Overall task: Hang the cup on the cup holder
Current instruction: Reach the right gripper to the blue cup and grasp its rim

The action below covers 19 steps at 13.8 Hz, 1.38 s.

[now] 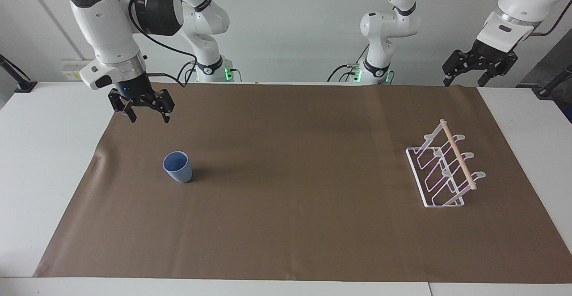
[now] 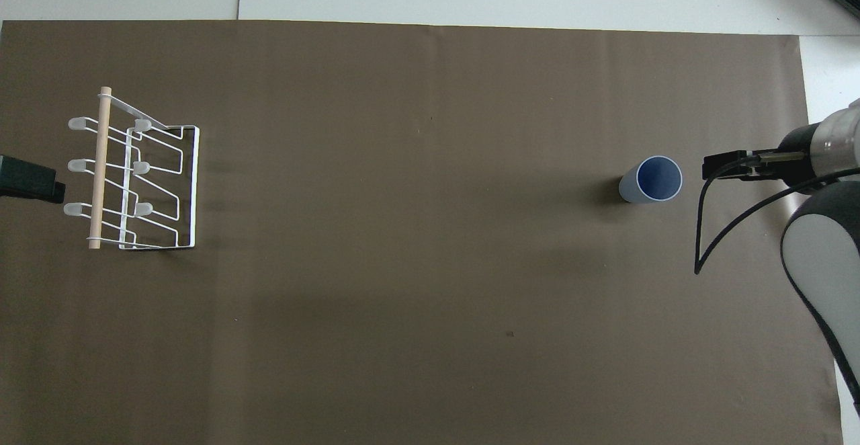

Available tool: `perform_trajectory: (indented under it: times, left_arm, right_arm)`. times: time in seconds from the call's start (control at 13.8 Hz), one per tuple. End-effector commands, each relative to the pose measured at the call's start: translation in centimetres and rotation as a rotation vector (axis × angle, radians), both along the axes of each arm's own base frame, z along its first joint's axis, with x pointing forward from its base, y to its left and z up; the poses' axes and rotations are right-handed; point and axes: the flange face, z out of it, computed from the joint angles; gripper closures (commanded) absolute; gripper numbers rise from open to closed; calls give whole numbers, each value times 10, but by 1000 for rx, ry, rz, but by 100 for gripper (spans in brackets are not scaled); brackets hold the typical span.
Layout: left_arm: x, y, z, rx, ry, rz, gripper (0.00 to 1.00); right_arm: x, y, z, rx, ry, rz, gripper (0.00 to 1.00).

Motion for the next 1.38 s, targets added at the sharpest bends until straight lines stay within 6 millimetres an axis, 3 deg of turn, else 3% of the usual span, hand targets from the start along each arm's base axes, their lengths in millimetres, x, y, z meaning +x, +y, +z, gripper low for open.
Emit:
perform_trajectory:
  times: [0.0,0.15,0.36,0.8,1.31]
  left_arm:
    - [-8,3,-1,14,10,-4,0]
    - [-8,3,-1,14,10,-4,0]
    - [-8,3,0,14,8,-4,0]
    - [-8,3,-1,15,10,-4,0]
    - [-8,3,-1,14,10,-4,0]
  right_arm:
    - [15,-22,-42,1,18,62,0]
    - [18,-25,-63,45,24,60,0]
    - [29,-23,-80,56,-11,56,0]
    - [21,-30,-132,49,-19,72,0]
    - [25,-31,-137,49,-24,70,0]
